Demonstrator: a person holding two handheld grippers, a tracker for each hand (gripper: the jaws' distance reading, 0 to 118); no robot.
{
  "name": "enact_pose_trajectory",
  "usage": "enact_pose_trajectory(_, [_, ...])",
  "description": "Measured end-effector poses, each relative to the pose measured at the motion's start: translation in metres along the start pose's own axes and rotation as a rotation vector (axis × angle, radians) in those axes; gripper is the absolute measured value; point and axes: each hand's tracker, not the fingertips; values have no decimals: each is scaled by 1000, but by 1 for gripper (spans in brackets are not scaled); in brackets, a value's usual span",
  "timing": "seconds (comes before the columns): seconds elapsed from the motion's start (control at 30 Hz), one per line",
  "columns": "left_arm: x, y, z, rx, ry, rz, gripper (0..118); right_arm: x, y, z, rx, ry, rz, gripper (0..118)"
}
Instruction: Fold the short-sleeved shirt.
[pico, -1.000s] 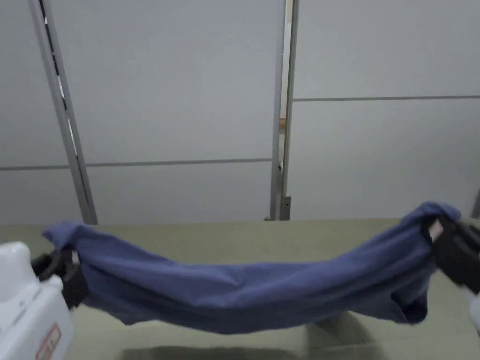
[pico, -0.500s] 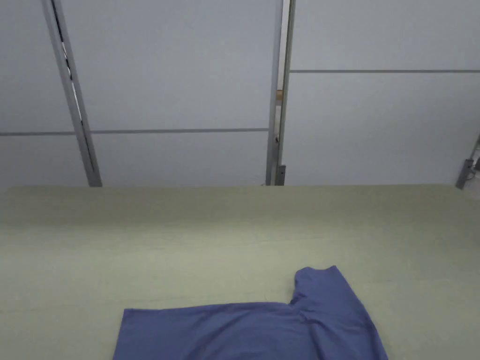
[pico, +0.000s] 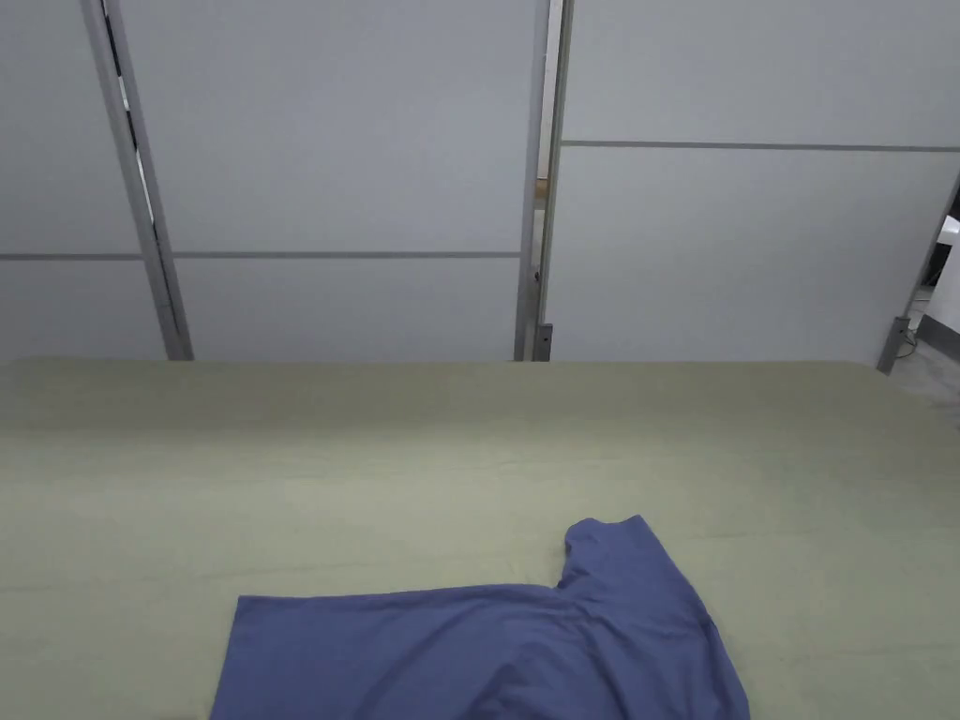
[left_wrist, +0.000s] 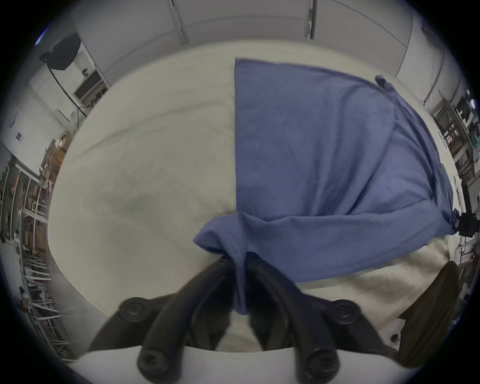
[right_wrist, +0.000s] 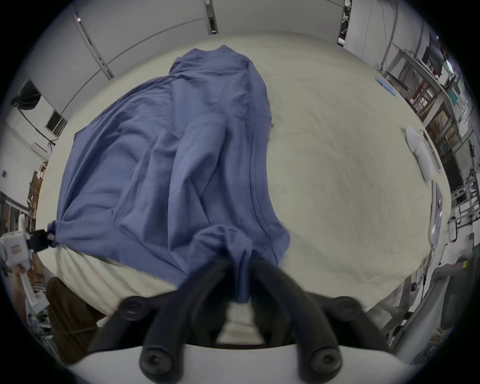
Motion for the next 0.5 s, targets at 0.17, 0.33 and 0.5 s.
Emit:
enact_pose_trajectory(0.17, [-30,-5,78,315,-9,168,118,3,-9,69,318,-99,53,118])
enact_pose_trajectory(0.33, [-33,-8,156,645,-59,268,87,8,-10,144,660,51,-128,81])
enact_pose_trajectory(0.5, [-24,-18,199,789,-42,320,0,-6,-1,169,801,113,-169,5])
